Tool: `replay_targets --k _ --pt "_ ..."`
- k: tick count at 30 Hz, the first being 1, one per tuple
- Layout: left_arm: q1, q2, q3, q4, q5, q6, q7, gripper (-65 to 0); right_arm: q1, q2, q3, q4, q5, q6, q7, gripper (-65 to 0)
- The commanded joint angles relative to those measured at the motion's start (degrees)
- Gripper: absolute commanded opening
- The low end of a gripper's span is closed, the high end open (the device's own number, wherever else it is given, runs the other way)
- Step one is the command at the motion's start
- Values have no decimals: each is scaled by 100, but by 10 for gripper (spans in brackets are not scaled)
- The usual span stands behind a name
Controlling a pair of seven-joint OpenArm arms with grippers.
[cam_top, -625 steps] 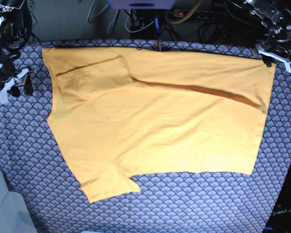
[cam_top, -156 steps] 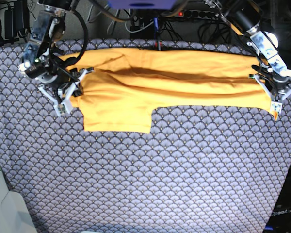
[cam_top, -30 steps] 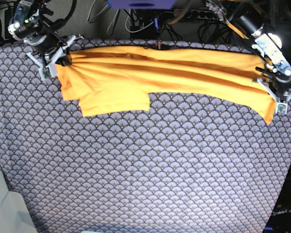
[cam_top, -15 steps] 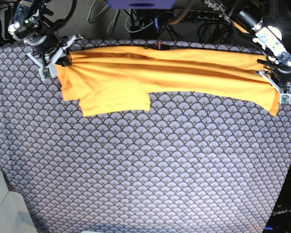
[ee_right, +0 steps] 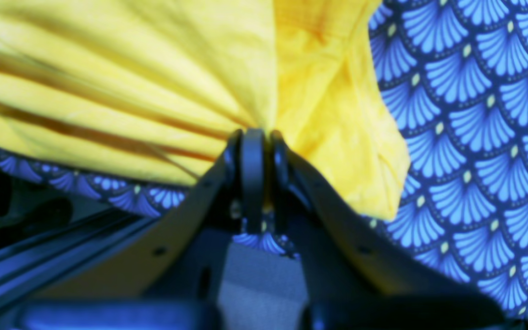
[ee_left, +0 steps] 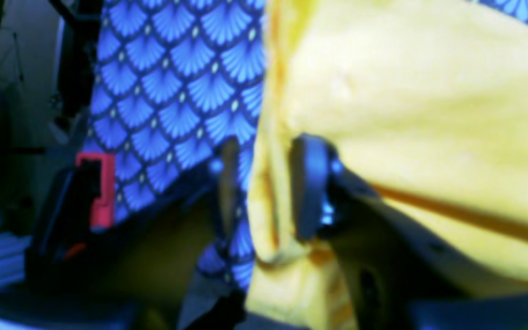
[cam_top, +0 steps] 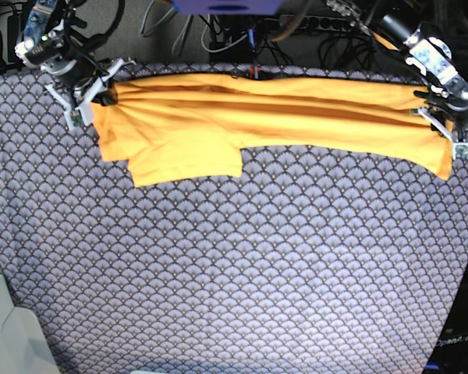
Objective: Fold the T-shirt properly
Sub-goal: 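Pull the folded hem edge taut toward the collar with both grippers, then open both grippers, releasing the hem, and raise them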
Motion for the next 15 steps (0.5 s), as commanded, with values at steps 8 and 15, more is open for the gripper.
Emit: replay_targets --k 8,15 --pt "66 50 5 119 -225 21 -62 -321 0 44 32 80 8 -25 71 -650" --pt "409 15 5 295 -699 21 -62 -314 0 44 32 80 8 -25 80 -650"
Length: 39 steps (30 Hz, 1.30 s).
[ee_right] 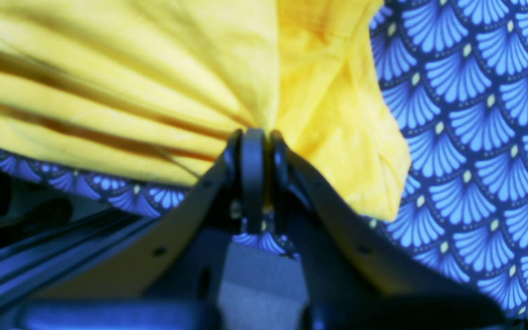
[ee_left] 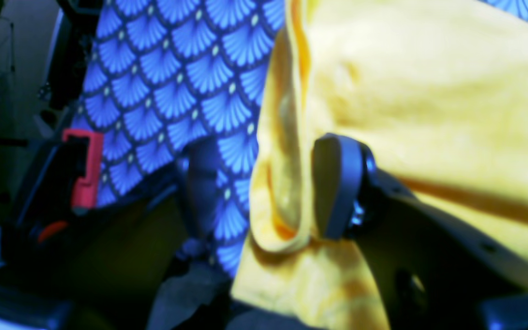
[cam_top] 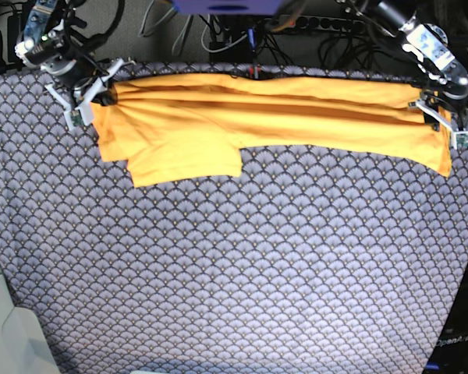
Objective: Fold the T-shirt properly
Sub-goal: 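Open both grippers, releasing the hem, and raise them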
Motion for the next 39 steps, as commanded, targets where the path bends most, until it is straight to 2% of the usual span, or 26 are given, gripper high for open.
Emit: replay_targets --k 1,8,15,28,32,39 --pt "44 -57 -2 182 -75 12 -19 -314 0 44 32 83 8 -25 78 -650" --pt "334 -31 -2 718 -417 12 -10 -314 80 44 32 83 8 -25 69 -650" --pt "290 -66 -300 991 -435 12 614 -314 106 44 32 83 8 -25 69 -650" --pt "431 -119 -318 991 -435 12 676 -314 106 44 32 83 8 -25 69 -650" --pt "483 -286 -371 991 -435 12 676 -314 106 44 32 83 8 -25 69 -650" --pt "448 -382 -485 991 -435 12 676 -314 106 44 32 83 8 -25 69 -650"
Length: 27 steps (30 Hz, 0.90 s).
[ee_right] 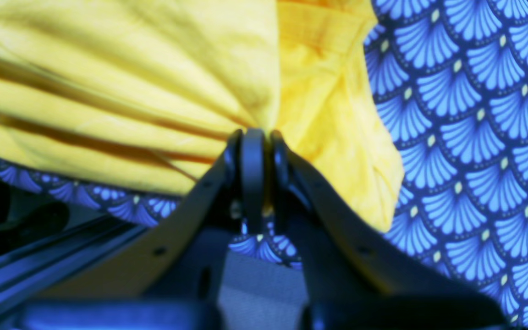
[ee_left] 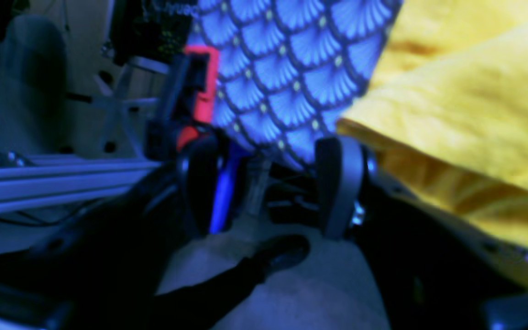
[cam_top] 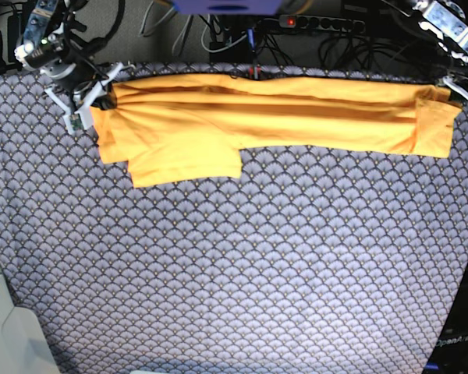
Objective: Fold the T-shirt properly
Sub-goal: 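Open both grippers, releasing the hem, and raise them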
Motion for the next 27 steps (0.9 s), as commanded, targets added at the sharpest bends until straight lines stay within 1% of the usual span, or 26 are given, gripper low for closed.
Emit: replay_targets --k 1,13,20,23,24,25,27 --pt "-35 -90 -13 116 -35 49 -120 -314 -3 42 32 87 35 -25 96 -650" --pt "-184 -54 -13 125 -35 49 -111 -314 5 42 32 87 35 -25 96 -650" --pt "-202 -107 -48 125 -35 49 -111 -315 5 42 32 87 35 -25 96 -650" --pt "-351 -107 -57 125 -35 49 -111 -317 5 42 32 87 35 -25 96 -650" --pt "-369 -98 -92 116 -35 49 -111 -323 5 42 32 87 35 -25 96 -650" --pt "-369 -72 -136 116 -35 49 -111 -346 5 42 32 87 35 -25 96 -650" --pt "-404 -54 -154 99 -26 49 -111 -433 5 42 32 87 35 -25 96 -650"
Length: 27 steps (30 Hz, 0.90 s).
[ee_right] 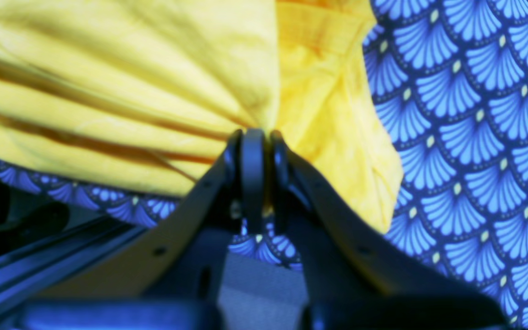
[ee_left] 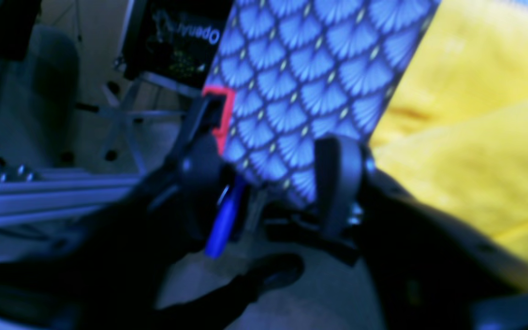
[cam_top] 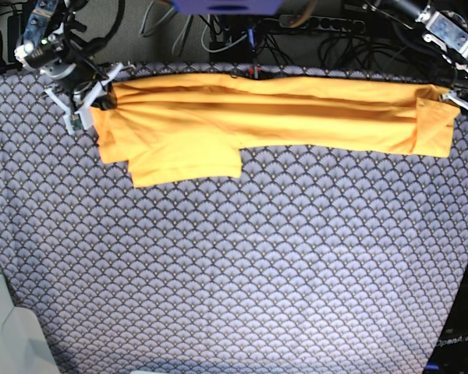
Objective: Fold the T-shirt properly
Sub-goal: 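Open both grippers, releasing the hem, and raise them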
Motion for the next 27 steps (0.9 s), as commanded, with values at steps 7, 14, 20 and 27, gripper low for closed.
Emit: replay_targets --k 7,14,20,27 --pt "-74 -118 -53 46 40 53 -72 -650 -5 51 32 96 35 -25 96 -650" --pt "-74 -136 -53 46 40 53 -72 -618 -49 77 32 96 26 -25 113 -650" --pt "-74 -136 -44 -165 40 53 -72 -615 -49 280 76 43 26 -25 87 -650" --pt "-74 -144 -44 -235 40 53 -72 -575 -32 262 59 43 26 -25 -80 -636"
